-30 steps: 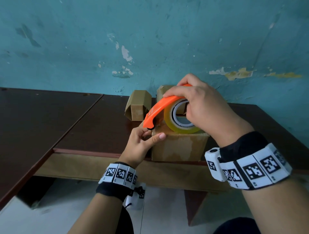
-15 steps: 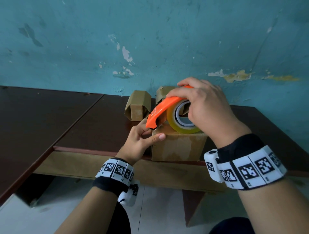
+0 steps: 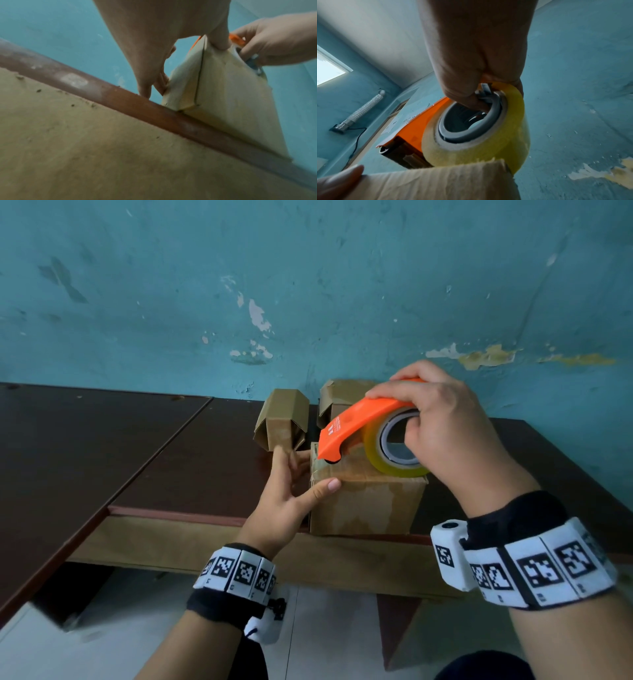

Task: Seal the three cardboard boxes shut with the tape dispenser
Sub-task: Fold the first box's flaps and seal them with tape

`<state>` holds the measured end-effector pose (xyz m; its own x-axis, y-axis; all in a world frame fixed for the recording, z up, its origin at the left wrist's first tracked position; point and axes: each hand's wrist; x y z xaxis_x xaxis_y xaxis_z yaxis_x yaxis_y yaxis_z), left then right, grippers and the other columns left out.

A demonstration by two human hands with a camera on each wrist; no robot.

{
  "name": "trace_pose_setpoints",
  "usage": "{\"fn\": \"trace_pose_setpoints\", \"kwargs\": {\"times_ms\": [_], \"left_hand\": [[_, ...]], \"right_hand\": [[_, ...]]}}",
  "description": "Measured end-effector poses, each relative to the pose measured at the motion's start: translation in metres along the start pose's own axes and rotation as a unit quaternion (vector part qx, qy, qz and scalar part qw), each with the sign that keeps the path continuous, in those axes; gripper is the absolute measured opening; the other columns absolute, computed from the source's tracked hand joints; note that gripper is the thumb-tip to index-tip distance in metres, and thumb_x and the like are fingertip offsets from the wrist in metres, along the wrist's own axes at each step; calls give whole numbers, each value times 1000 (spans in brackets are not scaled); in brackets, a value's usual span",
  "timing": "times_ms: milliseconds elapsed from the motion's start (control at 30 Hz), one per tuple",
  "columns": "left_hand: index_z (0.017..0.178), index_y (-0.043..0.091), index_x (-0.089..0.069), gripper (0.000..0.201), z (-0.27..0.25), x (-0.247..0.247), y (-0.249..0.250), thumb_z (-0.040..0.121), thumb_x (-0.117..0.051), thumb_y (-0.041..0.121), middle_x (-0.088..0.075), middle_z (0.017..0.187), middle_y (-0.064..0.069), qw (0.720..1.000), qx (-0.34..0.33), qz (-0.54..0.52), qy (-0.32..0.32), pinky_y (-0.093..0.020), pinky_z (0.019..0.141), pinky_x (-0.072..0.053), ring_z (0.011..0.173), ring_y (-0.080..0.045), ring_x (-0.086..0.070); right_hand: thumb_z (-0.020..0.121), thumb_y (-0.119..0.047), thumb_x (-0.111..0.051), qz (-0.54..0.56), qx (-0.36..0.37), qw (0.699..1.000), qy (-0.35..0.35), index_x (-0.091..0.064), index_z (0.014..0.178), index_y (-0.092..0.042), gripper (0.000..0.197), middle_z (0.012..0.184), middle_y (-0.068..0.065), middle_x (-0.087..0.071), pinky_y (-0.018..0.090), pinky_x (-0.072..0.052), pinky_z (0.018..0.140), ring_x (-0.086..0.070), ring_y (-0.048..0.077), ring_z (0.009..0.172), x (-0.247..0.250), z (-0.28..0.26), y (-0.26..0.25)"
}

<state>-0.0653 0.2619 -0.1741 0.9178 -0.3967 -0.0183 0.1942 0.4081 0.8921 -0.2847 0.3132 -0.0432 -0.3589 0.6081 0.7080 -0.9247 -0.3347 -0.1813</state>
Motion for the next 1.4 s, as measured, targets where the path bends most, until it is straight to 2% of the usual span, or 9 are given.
{"fn": "trace_pose_setpoints", "kwargs": {"times_ms": [100, 233, 333, 533, 700, 900, 1100, 1233, 1400], "left_hand": [[124, 21, -48, 37, -5, -7, -1, 96, -72, 22, -67, 130, -2, 1000, -6, -18, 5, -43, 104, -53, 127, -24, -63], [122, 11, -59, 22, -9, -18, -2, 100, -63, 14, -70, 109, 4, 998, -28, -39, 36, -27, 90, -54, 106, -11, -68], [111, 2, -61, 17, -6, -13, -2, 96, -64, 9, -69, 99, 5, 998, -38, -38, 35, -26, 86, -54, 97, -10, -67], [130, -6, -61, 35, -4, -9, -5, 97, -60, 6, -69, 116, -6, 998, -37, -29, 36, -24, 92, -54, 111, -11, -69], [126, -5, -62, 29, -2, -6, -10, 99, -62, 5, -66, 115, -14, 998, -39, -26, 34, -26, 92, -53, 110, -15, -67], [117, 2, -65, 22, -4, -11, -11, 96, -61, 7, -70, 106, 6, 996, -72, -20, 38, -20, 88, -52, 103, -7, -67], [111, -7, -63, 18, 2, -5, -12, 97, -65, 4, -69, 100, 2, 998, -56, -30, 21, -24, 84, -53, 96, -11, -66], [108, 6, -67, 15, 2, -2, -10, 94, -65, 11, -70, 103, 7, 999, -42, -14, 26, -22, 84, -53, 98, -8, -65], [111, 8, -67, 30, -2, -5, -10, 92, -68, 31, -69, 101, 13, 999, -42, 0, 32, -20, 80, -52, 96, -4, -64]], "right_hand": [[85, 17, -53, 23, -15, 1000, -2, -78, 119, -26, 60, 118, 3, -61, 47, -53, 99, -60, 27, 110, 2, 0, -1], [87, 15, -55, 23, -14, 1000, -15, -77, 120, -26, 57, 118, 3, -60, 47, -54, 98, -60, 27, 110, 4, 2, -7], [88, 13, -57, 20, -14, 999, -26, -77, 122, -27, 56, 119, 2, -60, 47, -54, 98, -60, 27, 110, 5, 4, -9], [90, 6, -64, -17, -14, 1000, -18, -77, 121, -27, 47, 118, 5, -62, 51, -57, 92, -61, 30, 108, -3, 12, -12], [90, 2, -41, -85, -2, 996, 14, -75, 124, -20, 53, 119, 14, -63, 55, -56, 82, -61, 41, 103, -11, 5, -13], [89, 12, -55, -104, 15, 994, 8, -74, 125, -21, 52, 116, 12, -62, 50, -57, 76, -62, 38, 98, -5, 3, -5], [87, 8, -61, -83, -15, 996, 1, -73, 128, -31, 58, 120, 7, -61, 50, -59, 80, -64, 35, 99, 4, 6, -3], [85, 11, -59, -83, -29, 996, 17, -74, 126, -33, 62, 119, 5, -60, 47, -58, 79, -63, 33, 100, 9, 1, 10], [84, 17, -55, -54, -63, 996, 32, -75, 125, -27, 63, 118, 7, -62, 51, -57, 89, -63, 32, 105, 19, -11, 40]]}}
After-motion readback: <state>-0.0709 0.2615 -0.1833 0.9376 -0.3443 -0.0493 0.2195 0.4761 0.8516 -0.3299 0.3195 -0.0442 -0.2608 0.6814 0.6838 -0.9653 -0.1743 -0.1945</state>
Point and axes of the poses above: each hand's wrist, its own z-axis towards the middle knuckle, its own x-axis out of the back of the hand, y = z × x
